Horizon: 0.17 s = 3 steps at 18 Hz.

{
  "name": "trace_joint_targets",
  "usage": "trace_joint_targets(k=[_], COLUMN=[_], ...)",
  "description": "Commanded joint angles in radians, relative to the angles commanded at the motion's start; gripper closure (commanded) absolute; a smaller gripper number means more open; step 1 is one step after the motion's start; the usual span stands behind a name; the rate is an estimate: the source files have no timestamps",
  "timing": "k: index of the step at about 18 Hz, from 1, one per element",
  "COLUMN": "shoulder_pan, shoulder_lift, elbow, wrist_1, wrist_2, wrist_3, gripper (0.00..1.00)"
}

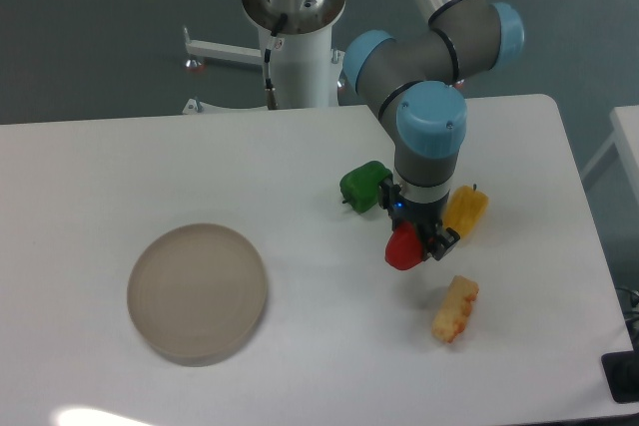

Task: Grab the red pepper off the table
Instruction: 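Lift the held red pepper and carry it toward the yellow pepper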

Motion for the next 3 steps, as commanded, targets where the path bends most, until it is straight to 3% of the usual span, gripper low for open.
trace_joint_targets(k=[3], shoulder_pan=[-0.002], shoulder_lift=[0.000], elbow=[0.000], wrist_1=[0.002], wrist_2=[0.000], wrist_3=[-0.002], gripper=[0.49])
